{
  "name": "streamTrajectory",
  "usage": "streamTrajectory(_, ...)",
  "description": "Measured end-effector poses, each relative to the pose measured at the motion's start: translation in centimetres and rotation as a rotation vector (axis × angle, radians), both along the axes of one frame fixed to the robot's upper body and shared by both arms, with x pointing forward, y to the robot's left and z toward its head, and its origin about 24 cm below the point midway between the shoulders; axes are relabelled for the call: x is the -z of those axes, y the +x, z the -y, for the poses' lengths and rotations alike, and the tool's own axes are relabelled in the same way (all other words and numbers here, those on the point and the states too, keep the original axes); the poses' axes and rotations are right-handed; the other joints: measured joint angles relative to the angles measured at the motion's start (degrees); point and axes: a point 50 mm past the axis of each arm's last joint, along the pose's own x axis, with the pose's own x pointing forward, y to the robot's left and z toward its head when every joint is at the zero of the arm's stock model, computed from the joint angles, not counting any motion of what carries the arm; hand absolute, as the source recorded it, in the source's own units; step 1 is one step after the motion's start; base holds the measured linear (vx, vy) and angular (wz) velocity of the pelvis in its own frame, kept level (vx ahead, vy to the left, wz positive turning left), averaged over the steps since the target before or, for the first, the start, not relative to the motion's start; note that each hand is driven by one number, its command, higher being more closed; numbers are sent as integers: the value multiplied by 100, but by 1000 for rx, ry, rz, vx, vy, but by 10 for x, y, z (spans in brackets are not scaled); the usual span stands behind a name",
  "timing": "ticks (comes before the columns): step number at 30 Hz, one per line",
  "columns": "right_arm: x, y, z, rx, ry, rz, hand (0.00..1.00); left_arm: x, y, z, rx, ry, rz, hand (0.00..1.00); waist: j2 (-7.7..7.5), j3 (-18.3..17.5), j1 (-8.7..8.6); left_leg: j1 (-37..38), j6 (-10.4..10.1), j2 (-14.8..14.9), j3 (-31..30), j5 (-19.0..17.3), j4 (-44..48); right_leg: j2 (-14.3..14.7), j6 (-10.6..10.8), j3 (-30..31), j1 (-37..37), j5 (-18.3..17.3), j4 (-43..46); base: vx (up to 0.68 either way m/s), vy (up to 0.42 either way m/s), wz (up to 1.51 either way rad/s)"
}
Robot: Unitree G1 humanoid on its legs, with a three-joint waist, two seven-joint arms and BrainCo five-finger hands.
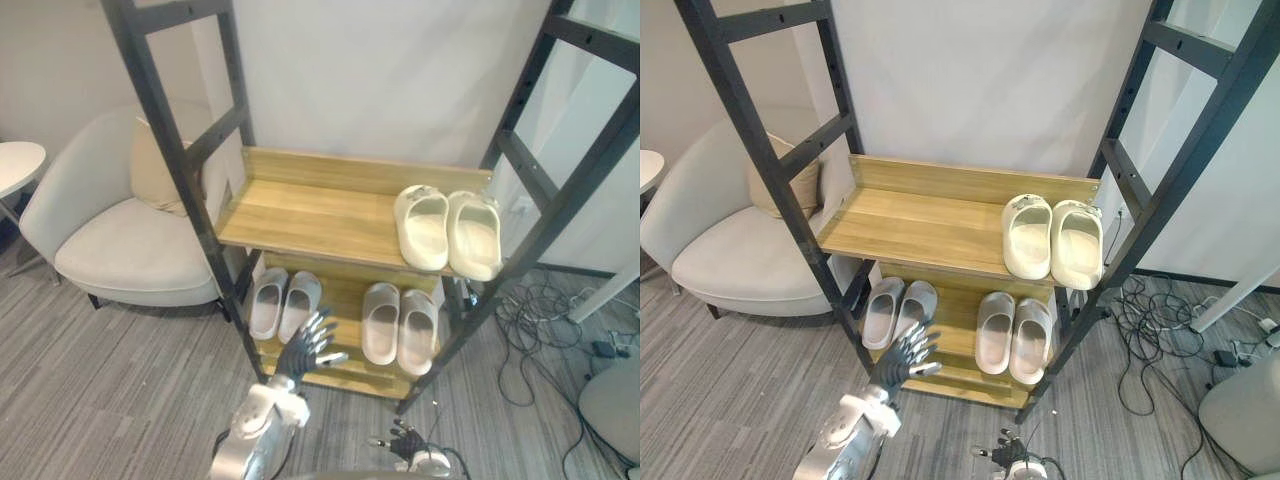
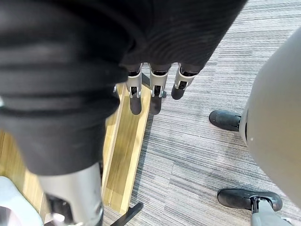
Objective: Organize the slippers on the shoe rack
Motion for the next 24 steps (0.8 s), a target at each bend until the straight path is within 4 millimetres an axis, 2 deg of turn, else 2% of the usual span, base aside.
streamTrajectory(2, 0, -1, 2, -1, -4, -2, 0, 16, -7, -10, -14, 70, -66, 0, -16, -2, -1, 17, 11, -13, -44, 7, 16, -9, 0, -18, 39, 0, 0, -16, -14, 12)
streamTrajectory(4, 1, -4, 6, -1, -15, -9, 0, 44, -23, -26, -25, 195, -194, 0, -55, -1, -20, 162, -1, -19, -114, -14, 75, -20, 15, -49, 218, -38, 0, -20, -15, 17)
streamTrajectory(6, 1, -6, 8, 0, -19, -12, 0, 54, -31, -32, -33, 247, -242, 0, -58, 14, -19, 201, -11, -19, -128, -24, 74, -22, 43, -72, 277, -94, -1, -34, -16, 3)
streamTrajectory(11, 4, -16, 12, 13, -30, -38, 0, 86, -66, -53, -50, 431, -442, 0, -147, 41, -39, 246, -67, -7, -154, -58, 78, -24, 3, -135, 316, -113, -2, -24, -21, 1)
streamTrajectory(16, 3, -16, 13, 20, -38, -31, 0, 91, -70, -57, -67, 513, -465, 0, -130, 56, -41, 312, -72, -9, -125, -61, 22, -29, 4, -73, 390, -114, -3, -17, -8, -3)
streamTrajectory(18, 4, -23, 16, 35, -41, -36, 0, 93, -73, -61, -67, 537, -481, 0, -116, 69, -53, 405, -75, -3, -66, -60, -16, -23, 2, 5, 383, -121, 36, 16, -3, -13)
streamTrajectory(21, 0, -18, 23, 36, -52, 29, 0, 95, -74, -64, -89, 551, -498, 0, -54, 198, -126, 524, -101, 20, 53, -107, 12, -70, -10, 182, 144, -451, 773, 25, 2, -22)
streamTrajectory(24, -4, -12, 29, 29, -61, 77, 0, 94, -69, -65, -77, 567, -480, 0, -178, 436, -153, 434, -74, -23, 74, -410, 520, -215, -19, 588, -275, -1058, 2053, 7, -1, -9)
